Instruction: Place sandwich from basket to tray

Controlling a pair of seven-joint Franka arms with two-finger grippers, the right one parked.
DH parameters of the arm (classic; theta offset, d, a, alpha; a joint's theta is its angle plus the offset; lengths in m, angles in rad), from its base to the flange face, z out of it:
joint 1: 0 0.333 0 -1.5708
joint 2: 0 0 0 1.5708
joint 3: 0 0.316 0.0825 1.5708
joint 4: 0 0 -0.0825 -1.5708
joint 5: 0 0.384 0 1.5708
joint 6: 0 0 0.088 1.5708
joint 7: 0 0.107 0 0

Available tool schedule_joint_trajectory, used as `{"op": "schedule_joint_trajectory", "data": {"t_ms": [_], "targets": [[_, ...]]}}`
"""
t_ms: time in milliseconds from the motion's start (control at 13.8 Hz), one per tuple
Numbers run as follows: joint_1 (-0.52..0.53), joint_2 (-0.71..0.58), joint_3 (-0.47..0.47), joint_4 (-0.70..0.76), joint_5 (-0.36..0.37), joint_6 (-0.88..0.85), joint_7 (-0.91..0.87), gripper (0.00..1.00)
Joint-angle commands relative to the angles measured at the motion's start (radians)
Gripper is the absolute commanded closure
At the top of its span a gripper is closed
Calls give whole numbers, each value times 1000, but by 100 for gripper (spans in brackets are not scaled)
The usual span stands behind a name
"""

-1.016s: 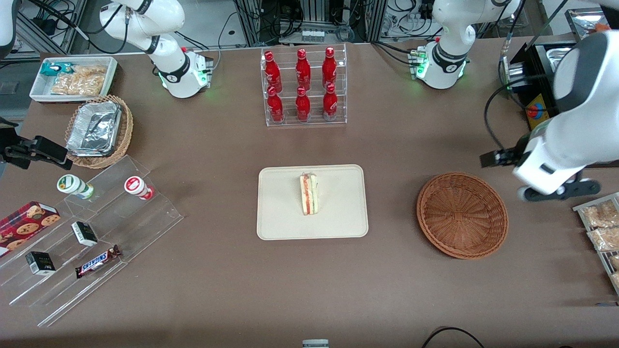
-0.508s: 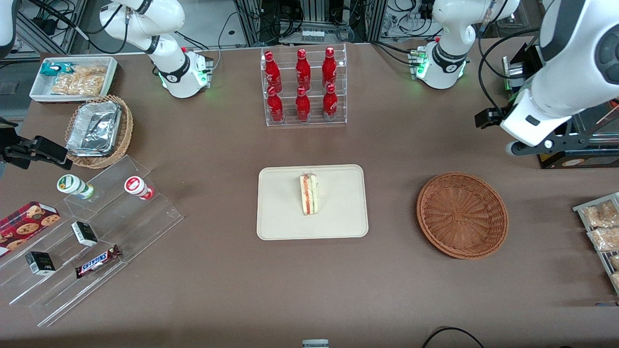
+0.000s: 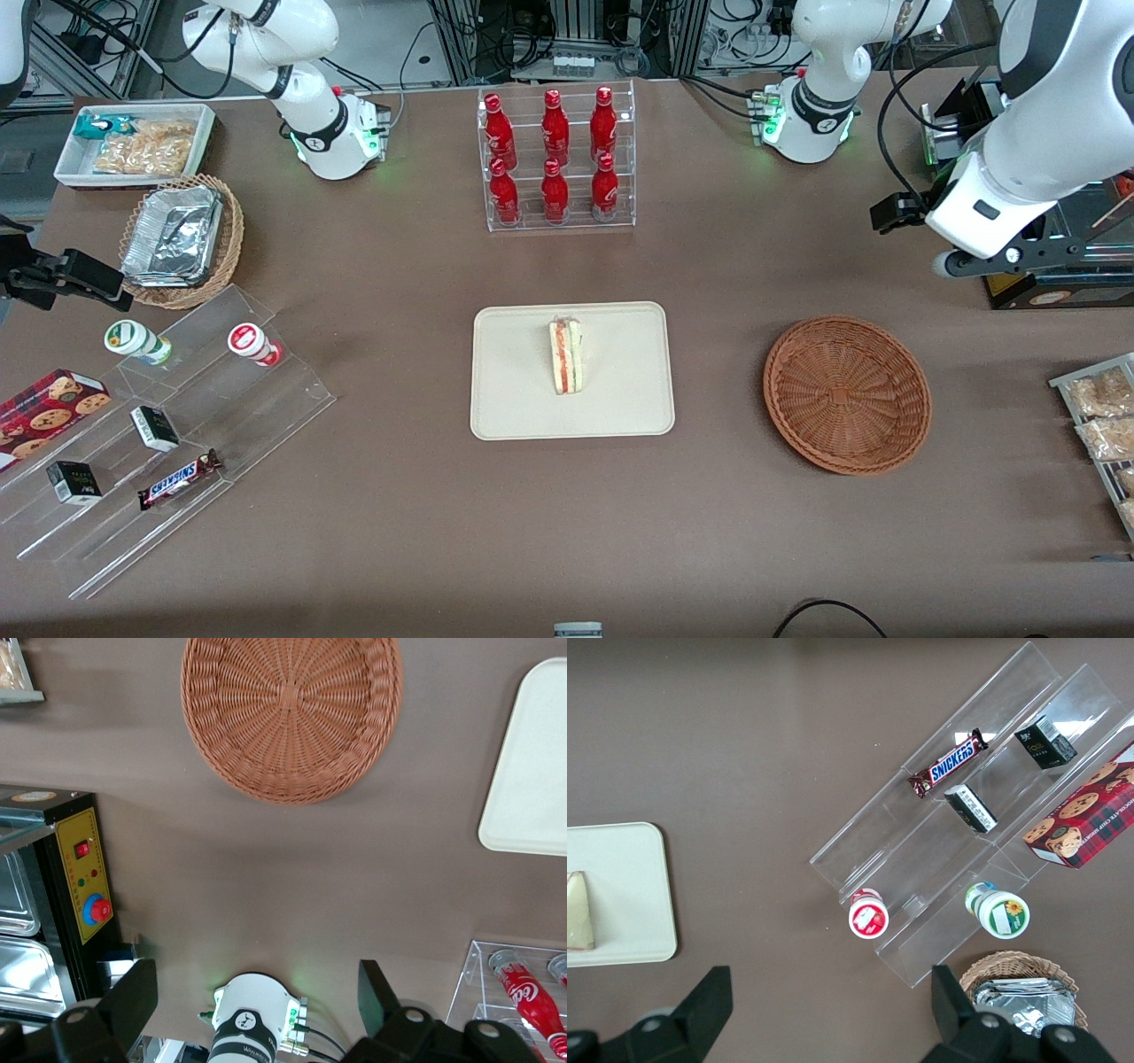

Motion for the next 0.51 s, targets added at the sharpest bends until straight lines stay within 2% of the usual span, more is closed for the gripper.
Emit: {"op": "schedule_joint_trajectory", "data": {"t_ms": [0, 435], "targets": [[12, 21, -1, 42, -14, 0, 14, 0], [27, 24, -4, 42, -14, 2, 10, 0]]}}
